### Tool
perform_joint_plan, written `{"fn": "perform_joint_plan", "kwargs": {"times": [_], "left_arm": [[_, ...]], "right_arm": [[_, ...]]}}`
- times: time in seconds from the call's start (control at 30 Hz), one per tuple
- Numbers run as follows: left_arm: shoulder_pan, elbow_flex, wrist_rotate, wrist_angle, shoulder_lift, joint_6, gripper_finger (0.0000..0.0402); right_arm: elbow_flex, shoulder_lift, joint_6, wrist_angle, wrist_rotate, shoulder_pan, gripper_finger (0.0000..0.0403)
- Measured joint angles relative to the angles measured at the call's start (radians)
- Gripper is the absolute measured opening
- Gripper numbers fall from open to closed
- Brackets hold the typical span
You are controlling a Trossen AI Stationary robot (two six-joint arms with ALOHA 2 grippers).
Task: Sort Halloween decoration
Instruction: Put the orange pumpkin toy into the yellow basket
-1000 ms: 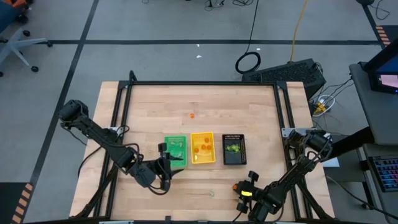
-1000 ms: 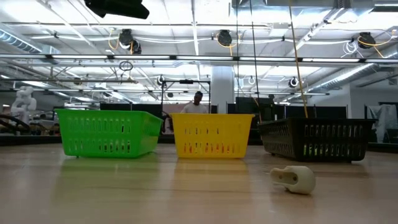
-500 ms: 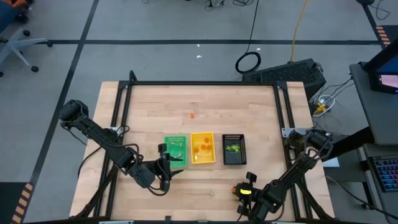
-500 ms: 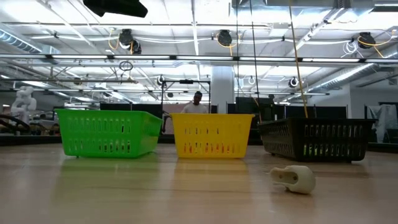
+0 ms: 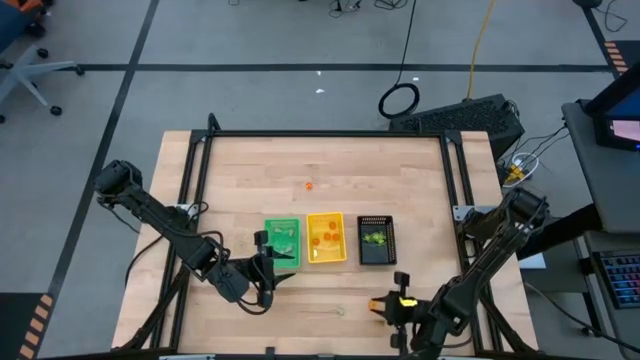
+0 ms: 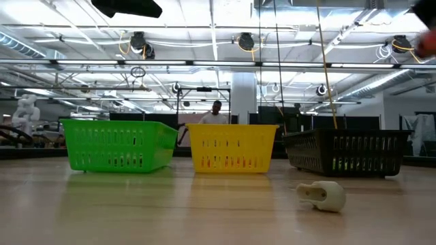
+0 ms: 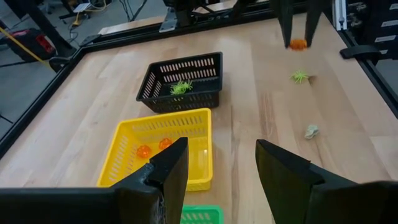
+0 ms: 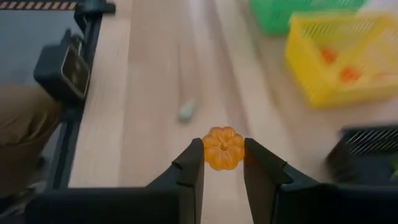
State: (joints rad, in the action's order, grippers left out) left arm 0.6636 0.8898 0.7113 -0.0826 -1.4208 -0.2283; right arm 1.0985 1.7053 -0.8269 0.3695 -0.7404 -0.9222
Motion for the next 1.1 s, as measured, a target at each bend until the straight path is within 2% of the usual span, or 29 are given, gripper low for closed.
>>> {"fn": "perform_joint_plan", "kwargs": {"times": [0.2,0.37,0.5,0.67,0.83,0.97,1.1], "left_arm": [[0.000,0.000,0.000,0.005,0.000,0.000,0.0184],[0.000,0.000,0.000,0.019,0.000,0.000,0.0184],[0.000,0.000,0.000,0.025,0.000,-0.001,0.0184],[0.000,0.000,0.000,0.033,0.000,-0.003,0.0184],[0.000,0.000,0.001,0.059,0.000,-0.002,0.0184],[0.000,0.000,0.001,0.062,0.000,-0.002,0.0184],[0.000,0.000,0.001,0.077,0.000,-0.002,0.0184]], "right_arm": [[0.000,-0.082,0.163,0.000,-0.126,0.005,0.0063],[0.000,-0.146,0.318,0.001,-0.175,0.029,0.0064],[0.000,-0.200,0.442,0.001,-0.171,0.061,0.0064],[0.001,-0.271,0.575,0.002,-0.096,0.092,0.0065],[-0.003,-0.310,0.612,0.004,-0.068,0.097,0.0065],[-0.089,-0.309,0.621,-0.135,-0.069,0.097,0.0065],[-0.266,-0.308,0.688,-0.493,-0.066,0.103,0.0065]]}}
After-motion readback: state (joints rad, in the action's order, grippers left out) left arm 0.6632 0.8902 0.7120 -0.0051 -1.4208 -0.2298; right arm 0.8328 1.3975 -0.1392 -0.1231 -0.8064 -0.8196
